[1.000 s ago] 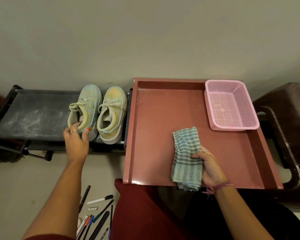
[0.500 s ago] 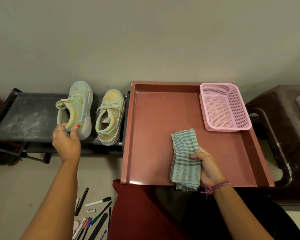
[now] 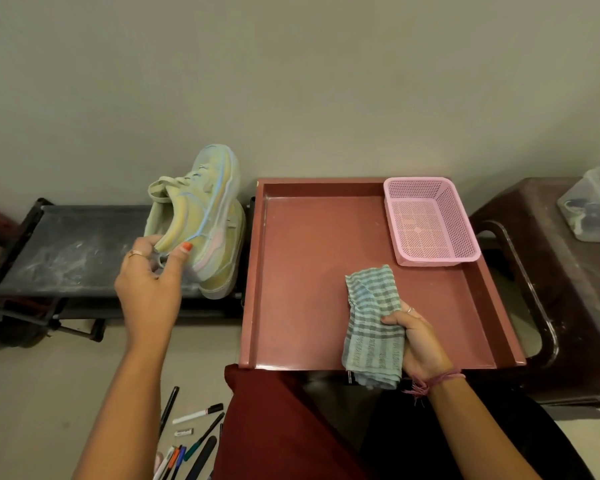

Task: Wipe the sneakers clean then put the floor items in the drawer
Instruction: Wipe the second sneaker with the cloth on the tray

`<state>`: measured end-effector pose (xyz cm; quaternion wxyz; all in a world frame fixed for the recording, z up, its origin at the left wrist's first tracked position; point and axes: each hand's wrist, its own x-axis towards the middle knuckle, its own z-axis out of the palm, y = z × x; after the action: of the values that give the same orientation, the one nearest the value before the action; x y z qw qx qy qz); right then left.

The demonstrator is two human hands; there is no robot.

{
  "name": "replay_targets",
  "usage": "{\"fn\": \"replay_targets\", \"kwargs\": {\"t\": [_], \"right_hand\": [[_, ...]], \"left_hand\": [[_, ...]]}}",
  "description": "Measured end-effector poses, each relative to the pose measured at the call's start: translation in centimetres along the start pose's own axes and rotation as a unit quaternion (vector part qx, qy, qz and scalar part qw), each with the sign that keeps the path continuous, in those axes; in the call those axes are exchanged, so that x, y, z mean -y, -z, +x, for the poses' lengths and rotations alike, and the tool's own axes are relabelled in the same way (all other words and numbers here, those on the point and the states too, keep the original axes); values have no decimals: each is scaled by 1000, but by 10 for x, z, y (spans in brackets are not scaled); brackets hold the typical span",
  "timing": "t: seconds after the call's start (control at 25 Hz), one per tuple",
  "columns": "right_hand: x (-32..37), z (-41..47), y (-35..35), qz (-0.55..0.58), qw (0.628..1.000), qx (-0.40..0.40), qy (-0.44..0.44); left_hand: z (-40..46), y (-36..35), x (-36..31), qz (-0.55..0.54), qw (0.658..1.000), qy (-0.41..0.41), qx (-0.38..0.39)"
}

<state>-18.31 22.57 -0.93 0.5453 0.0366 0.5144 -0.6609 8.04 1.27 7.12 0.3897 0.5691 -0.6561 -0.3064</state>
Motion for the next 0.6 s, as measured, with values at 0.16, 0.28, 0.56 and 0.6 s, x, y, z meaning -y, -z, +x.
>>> {"fn": "replay_targets", "kwargs": {"t": [0.16,0.28,0.56,0.6], "right_hand": [[8,-13,7,4,1000,-3,17],[12,-23,14,13,1000,-7,28],[14,-41,28,12,998,-18,52],[12,-41,28,12,998,-21,56]], "left_hand": [[-33,-22,-29,-35,998,-8,48],[-58,-41,-37,-38,995,-16,88],[-124,-78,-40,5,985,2,173],[-131,-82,-40,14,983,10,183]]}}
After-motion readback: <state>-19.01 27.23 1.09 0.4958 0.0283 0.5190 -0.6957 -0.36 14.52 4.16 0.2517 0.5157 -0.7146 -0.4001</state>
